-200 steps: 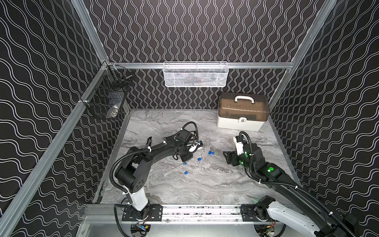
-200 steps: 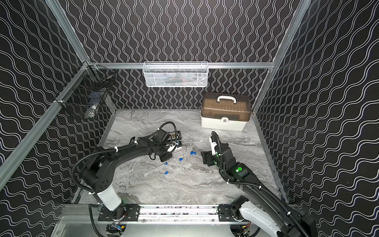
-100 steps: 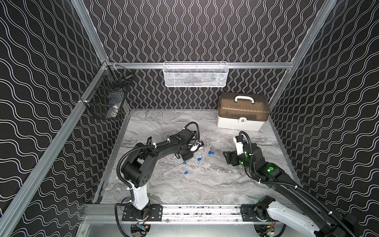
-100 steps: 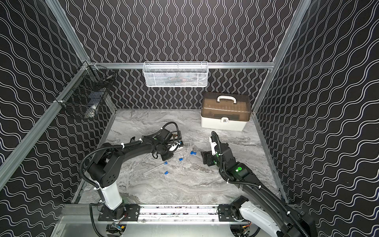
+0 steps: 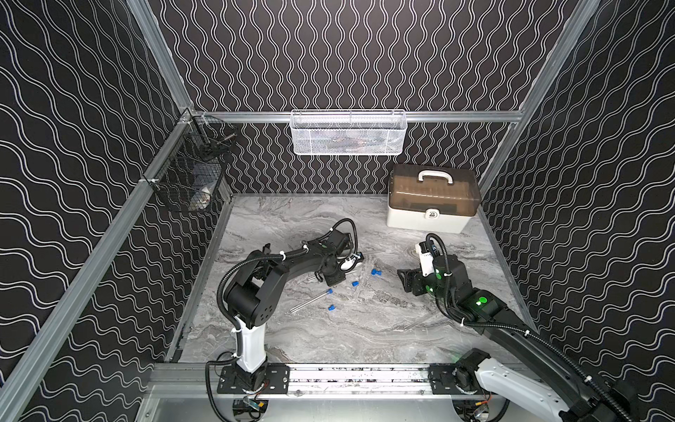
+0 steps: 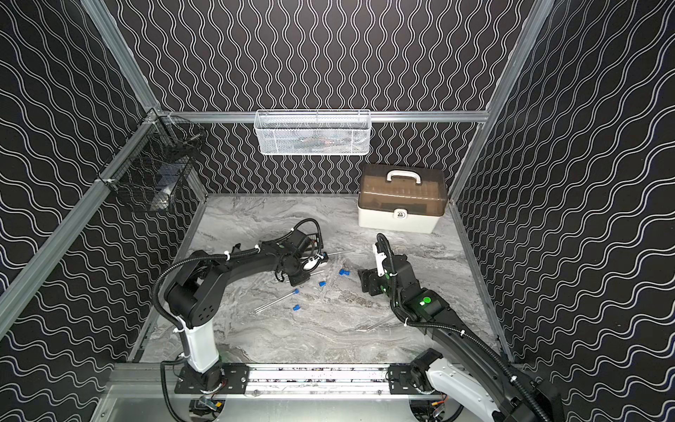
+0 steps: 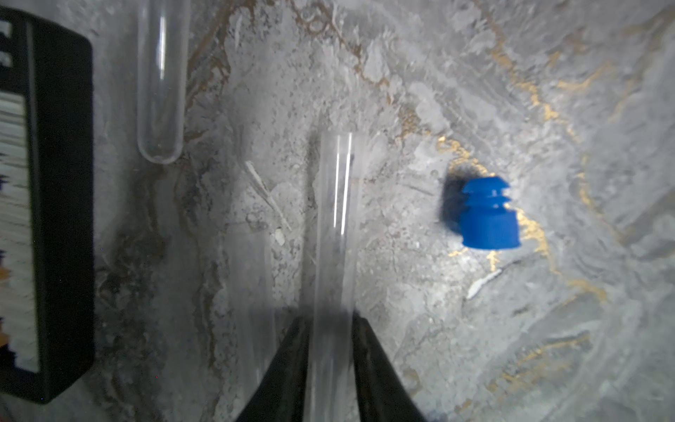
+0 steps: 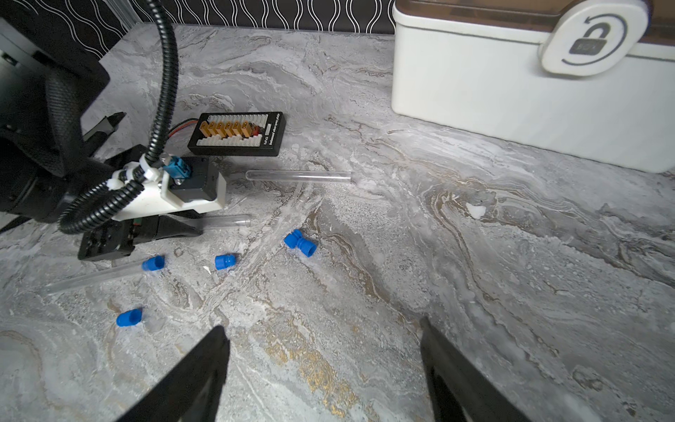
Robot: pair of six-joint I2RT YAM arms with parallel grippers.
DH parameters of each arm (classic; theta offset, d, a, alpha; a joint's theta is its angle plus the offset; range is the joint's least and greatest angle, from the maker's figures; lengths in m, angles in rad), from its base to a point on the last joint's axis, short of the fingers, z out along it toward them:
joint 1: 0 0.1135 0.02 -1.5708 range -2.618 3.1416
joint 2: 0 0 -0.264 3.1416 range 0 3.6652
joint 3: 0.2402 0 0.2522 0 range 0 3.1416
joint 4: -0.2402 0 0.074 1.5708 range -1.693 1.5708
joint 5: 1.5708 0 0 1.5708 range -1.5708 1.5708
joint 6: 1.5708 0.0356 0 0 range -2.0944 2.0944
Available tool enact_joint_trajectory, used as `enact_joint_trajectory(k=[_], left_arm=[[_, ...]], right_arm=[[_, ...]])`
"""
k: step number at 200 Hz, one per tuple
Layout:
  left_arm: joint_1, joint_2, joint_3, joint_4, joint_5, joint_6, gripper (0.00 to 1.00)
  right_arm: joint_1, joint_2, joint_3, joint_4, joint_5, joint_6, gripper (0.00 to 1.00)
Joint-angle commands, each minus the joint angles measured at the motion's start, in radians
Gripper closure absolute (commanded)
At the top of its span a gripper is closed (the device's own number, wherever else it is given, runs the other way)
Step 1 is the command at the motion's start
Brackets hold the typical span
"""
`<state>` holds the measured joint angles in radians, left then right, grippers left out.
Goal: Insert stoppers into test tubes
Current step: Pick up the test tube at the center of the board.
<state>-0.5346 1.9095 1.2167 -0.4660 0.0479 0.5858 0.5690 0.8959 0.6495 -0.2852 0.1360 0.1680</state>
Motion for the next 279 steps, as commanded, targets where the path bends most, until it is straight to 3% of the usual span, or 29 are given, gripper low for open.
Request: enact_joint_trajectory(k=[1, 79, 148, 222, 279], left_arm=[[-0.008, 0.018, 0.011, -0.033, -0.032, 0.044, 0.73], [-0.038, 0.057, 0.020, -0.057, -0.093, 0.069, 0.77], [-0.039, 0.010, -0.011, -0.014, -0.071, 0.055, 0.81], [-0.039, -0.163, -0.094, 0.066, -0.021, -0.002, 0.84], [-0.039, -0.377, -0.236, 0.152, 0.033, -0.055, 0.83]], right_arm=[[0.000, -0.003, 0.004, 0.011, -0.005, 0.014, 0.18], [-0.001, -0.035, -0.011, 0.000, 0.005, 0.018, 0.18], [-0.002, -0.043, -0.005, -0.018, 0.006, 0.044, 0.18], [-0.005, -0.054, 0.038, -0.098, -0.006, 0.049, 0.19], [-0.005, 0.016, 0.152, -0.263, -0.075, 0.168, 0.18]])
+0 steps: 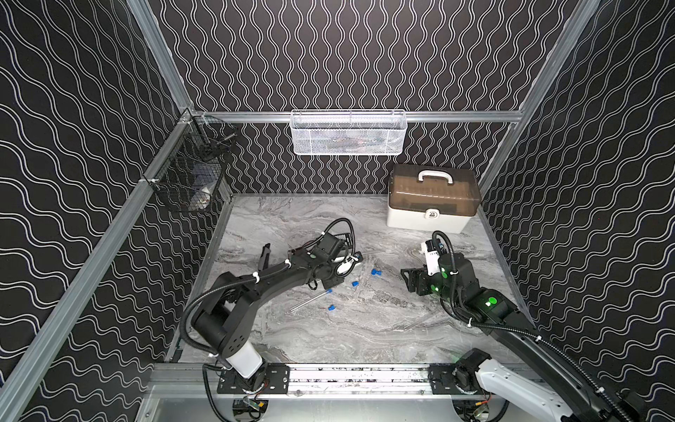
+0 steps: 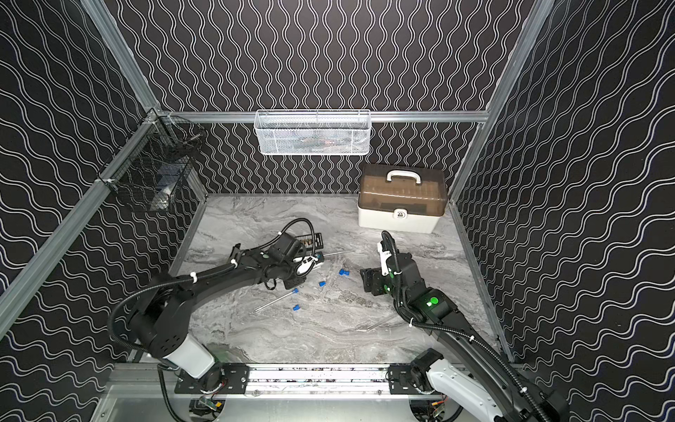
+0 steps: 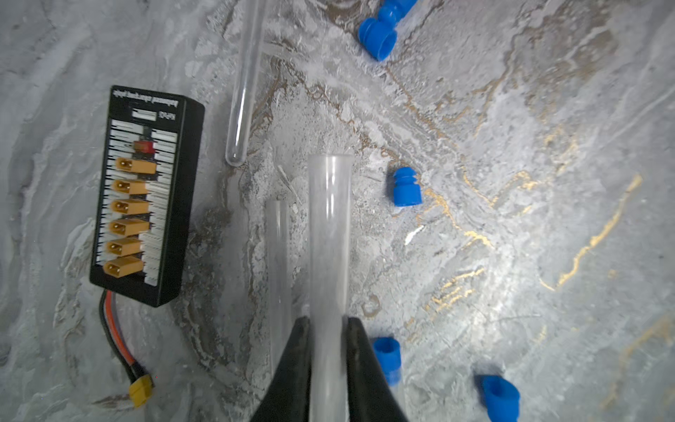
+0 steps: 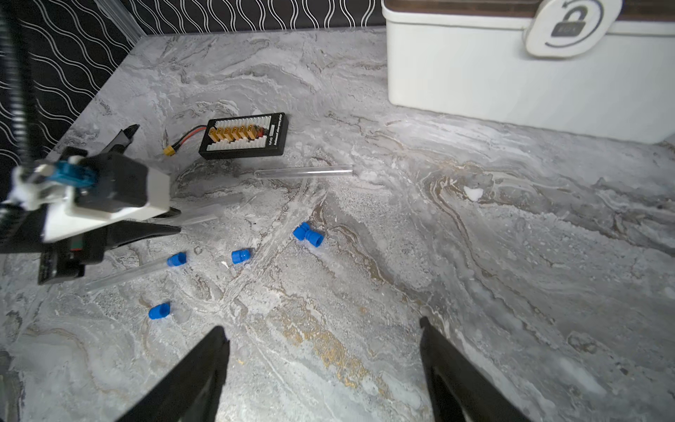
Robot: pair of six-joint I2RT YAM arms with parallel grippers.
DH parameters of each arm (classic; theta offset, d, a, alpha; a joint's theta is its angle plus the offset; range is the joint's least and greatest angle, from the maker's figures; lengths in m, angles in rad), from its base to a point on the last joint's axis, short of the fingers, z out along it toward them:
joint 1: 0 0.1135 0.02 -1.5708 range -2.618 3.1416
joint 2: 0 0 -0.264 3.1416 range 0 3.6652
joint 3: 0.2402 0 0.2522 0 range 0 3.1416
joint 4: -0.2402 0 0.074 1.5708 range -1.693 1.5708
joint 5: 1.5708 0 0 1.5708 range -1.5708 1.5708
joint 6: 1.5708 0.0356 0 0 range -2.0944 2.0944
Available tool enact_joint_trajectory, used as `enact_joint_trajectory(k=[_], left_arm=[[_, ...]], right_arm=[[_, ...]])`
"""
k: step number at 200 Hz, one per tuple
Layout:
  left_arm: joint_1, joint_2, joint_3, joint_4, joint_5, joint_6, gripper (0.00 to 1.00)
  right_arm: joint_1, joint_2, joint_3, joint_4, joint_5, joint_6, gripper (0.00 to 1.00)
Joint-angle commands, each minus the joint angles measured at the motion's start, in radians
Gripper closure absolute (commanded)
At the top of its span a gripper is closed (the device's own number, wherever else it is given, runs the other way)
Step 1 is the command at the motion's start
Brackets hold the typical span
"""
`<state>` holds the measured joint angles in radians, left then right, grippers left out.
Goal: Insert stoppers into test tubes
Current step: Pick up the test tube at the center of the board.
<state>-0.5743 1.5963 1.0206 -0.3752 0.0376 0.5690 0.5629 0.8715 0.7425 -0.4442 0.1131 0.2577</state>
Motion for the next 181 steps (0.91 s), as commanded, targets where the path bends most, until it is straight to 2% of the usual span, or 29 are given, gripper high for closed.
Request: enact_joint_trajectory(k=[1, 49, 95, 150, 181], left_arm=[[0.001, -0.067, -0.042, 0.063, 0.044, -0.040, 0.83], [0.001, -0.183, -0.130, 0.193, 0.067, -0.102, 0.83], [0.001, -0.209, -0.159, 0.254, 0.105, -0.094, 0.83], [0.001, -0.205, -0.171, 0.306, 0.141, -0.095, 0.83], [0.000, -0.202, -0.162, 0.307, 0.154, -0.094, 0.83]], right_arm=[[0.001, 0.045, 0.063, -0.108, -0.054, 0.080, 0.18], [-0.006, 0.217, 0.267, -0.264, -0.147, 0.162, 0.20], [-0.038, 0.385, 0.517, -0.469, -0.289, 0.168, 0.21], [-0.051, 0.432, 0.586, -0.508, -0.452, 0.110, 0.25], [-0.051, 0.492, 0.610, -0.484, -0.550, 0.120, 0.25]])
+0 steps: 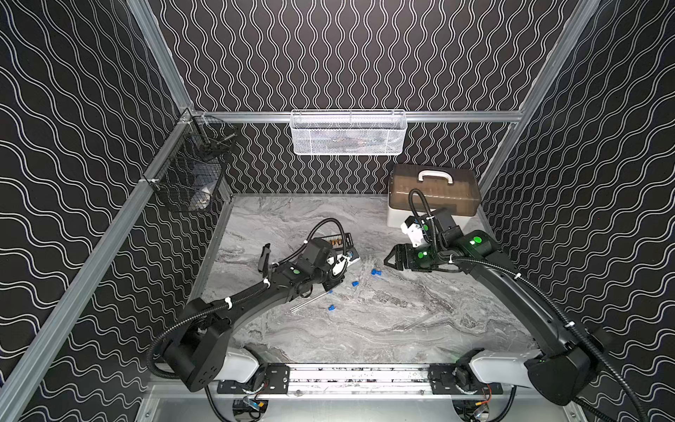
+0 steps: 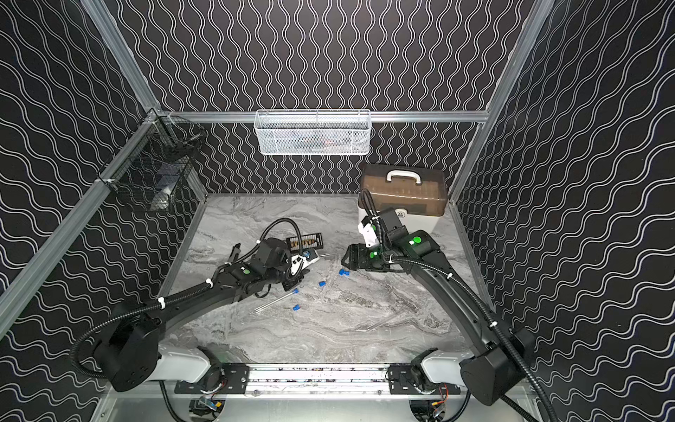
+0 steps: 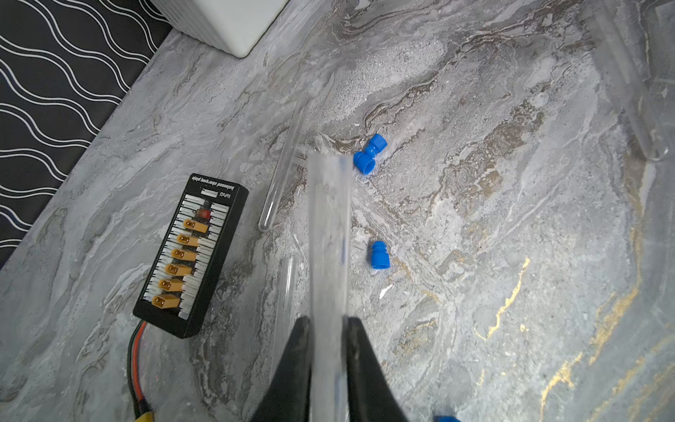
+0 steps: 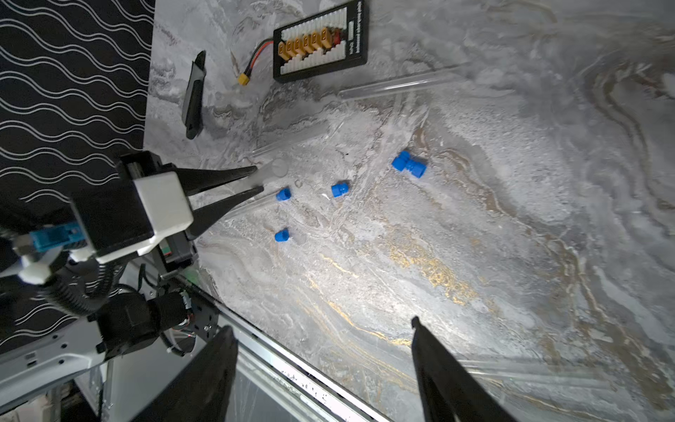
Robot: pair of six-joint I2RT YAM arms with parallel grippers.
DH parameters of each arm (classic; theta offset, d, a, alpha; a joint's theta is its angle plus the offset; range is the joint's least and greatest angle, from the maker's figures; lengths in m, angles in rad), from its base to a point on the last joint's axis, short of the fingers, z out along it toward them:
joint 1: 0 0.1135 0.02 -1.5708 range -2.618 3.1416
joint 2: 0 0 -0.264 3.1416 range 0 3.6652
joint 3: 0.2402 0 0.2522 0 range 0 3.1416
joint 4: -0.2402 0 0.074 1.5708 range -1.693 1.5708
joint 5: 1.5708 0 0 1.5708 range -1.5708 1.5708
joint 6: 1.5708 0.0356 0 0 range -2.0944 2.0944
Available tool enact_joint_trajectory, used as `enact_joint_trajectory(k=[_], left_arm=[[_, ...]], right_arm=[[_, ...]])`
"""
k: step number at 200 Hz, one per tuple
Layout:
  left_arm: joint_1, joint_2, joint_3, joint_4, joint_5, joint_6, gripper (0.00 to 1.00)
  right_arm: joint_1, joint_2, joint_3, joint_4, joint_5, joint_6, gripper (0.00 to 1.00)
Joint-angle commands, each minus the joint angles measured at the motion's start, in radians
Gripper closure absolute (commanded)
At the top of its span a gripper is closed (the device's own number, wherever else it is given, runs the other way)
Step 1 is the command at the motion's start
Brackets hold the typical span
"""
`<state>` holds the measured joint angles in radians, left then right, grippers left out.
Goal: Insert stoppers into test tubes
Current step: Pick up the test tube at the center of the board.
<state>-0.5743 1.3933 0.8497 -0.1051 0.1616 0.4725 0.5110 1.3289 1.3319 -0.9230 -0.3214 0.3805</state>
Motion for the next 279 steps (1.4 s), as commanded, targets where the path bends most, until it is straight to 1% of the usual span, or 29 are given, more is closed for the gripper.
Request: enact_joint_trajectory(k=[1, 35, 69, 85, 116, 146, 167, 221, 279], left_arm=[[0.000, 0.001, 0.008, 0.037, 0.031, 0.002, 0.83], [0.001, -0.015, 0.007, 0.039, 0.061, 0.018, 0.83], [0.001, -0.048, -0.018, 0.062, 0.132, 0.039, 0.83], [0.001, -0.065, -0.031, 0.082, 0.172, 0.046, 0.83], [0.001, -0.068, -0.033, 0.089, 0.219, 0.048, 0.84], [0.000, -0.074, -0.037, 0.105, 0.240, 0.048, 0.84], [0.001, -0.074, -0.035, 0.101, 0.254, 0.051, 0.83], [0.001, -0.073, -0.031, 0.092, 0.252, 0.061, 0.83], [0.001, -0.067, -0.026, 0.099, 0.253, 0.059, 0.84]], right_arm=[[0.001, 0.038, 0.021, -0.004, -0.118, -0.001, 0.26], [-0.004, 0.105, 0.027, 0.094, -0.211, 0.080, 0.27], [-0.050, 0.144, 0.009, 0.173, -0.300, 0.150, 0.34], [-0.051, 0.167, 0.005, 0.172, -0.331, 0.138, 0.36], [-0.050, 0.235, 0.050, 0.118, -0.394, 0.087, 0.34], [-0.049, 0.280, 0.059, 0.101, -0.391, 0.060, 0.36], [-0.035, 0.320, 0.092, 0.080, -0.421, 0.043, 0.40], [0.007, 0.364, 0.130, 0.053, -0.421, 0.019, 0.53], [0.027, 0.387, 0.133, 0.028, -0.410, -0.002, 0.57]])
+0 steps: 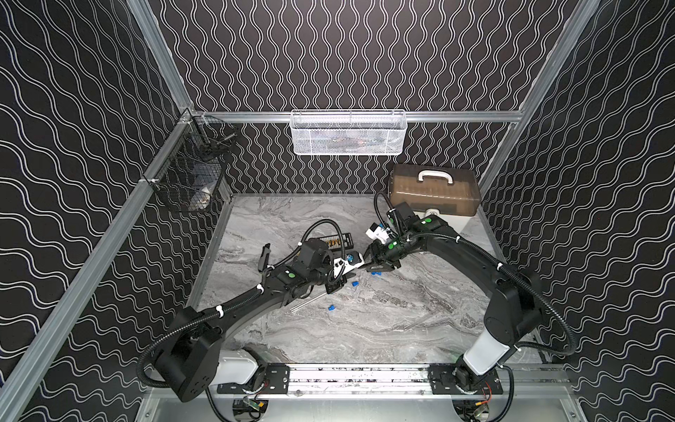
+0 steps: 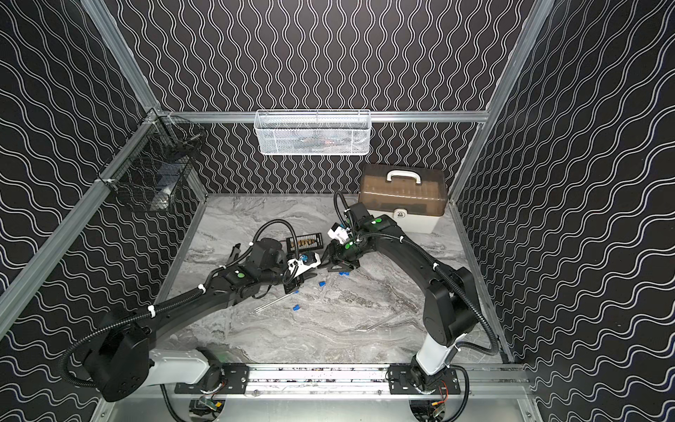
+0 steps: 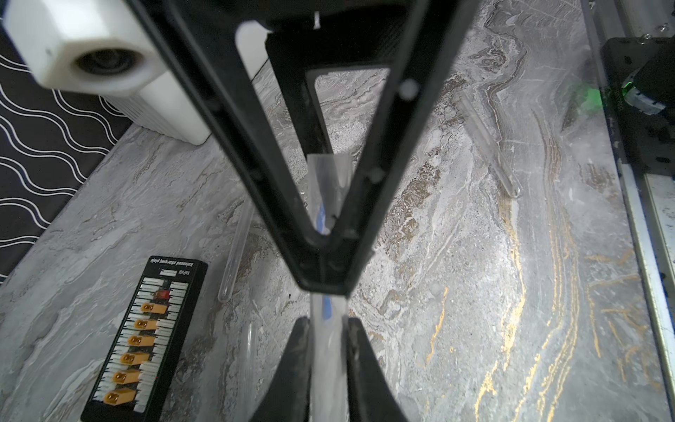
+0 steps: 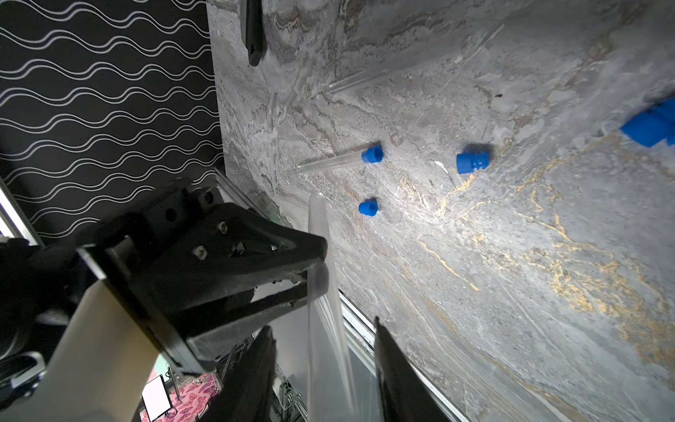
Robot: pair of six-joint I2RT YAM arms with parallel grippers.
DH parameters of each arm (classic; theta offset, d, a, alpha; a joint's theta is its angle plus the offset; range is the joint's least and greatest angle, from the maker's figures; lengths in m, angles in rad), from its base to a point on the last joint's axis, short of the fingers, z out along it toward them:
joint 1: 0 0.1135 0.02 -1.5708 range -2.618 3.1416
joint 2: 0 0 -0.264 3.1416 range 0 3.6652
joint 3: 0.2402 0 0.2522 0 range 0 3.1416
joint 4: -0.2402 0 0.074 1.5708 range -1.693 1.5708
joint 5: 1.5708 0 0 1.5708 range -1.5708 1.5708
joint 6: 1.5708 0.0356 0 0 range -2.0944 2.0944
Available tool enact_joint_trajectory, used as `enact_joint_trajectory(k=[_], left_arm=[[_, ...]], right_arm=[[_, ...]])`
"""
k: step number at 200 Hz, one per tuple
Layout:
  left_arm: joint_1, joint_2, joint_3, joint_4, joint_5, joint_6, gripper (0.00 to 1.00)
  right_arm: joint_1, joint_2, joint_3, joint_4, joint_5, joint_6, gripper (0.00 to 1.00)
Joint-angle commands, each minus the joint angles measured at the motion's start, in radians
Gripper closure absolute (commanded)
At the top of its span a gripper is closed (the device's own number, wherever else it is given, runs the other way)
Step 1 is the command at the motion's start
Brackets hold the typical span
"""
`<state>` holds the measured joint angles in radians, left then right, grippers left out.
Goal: Insert stoppers into test tubes
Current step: Pick up the test tube at the center of the board.
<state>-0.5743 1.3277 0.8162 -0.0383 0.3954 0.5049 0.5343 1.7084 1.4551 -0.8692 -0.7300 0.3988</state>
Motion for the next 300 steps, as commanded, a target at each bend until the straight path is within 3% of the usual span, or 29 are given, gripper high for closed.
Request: enact_joint_trajectory(k=[1, 132, 177, 270, 300], left_arm=[[0.001, -0.001, 0.008, 0.032, 0.019, 0.027, 0.84], [0.001, 0.004, 0.013, 0.017, 0.025, 0.034, 0.84], [0.001, 0.007, 0.018, 0.012, 0.022, 0.039, 0.84], [0.001, 0.006, 0.009, 0.010, 0.010, 0.045, 0.79], [0.000, 0.004, 0.002, 0.011, 0.003, 0.043, 0.72]], right_arm=[[0.005, 0.008, 0.010, -0.026, -0.001, -0.020, 0.57], [0.012, 0.026, 0.013, -0.015, -0.020, -0.023, 0.79], [0.012, 0.030, 0.010, -0.019, -0.030, -0.026, 0.82], [0.012, 0.028, 0.009, -0.024, -0.070, -0.035, 0.92], [0.012, 0.029, 0.012, -0.027, -0.084, -0.038, 0.93]])
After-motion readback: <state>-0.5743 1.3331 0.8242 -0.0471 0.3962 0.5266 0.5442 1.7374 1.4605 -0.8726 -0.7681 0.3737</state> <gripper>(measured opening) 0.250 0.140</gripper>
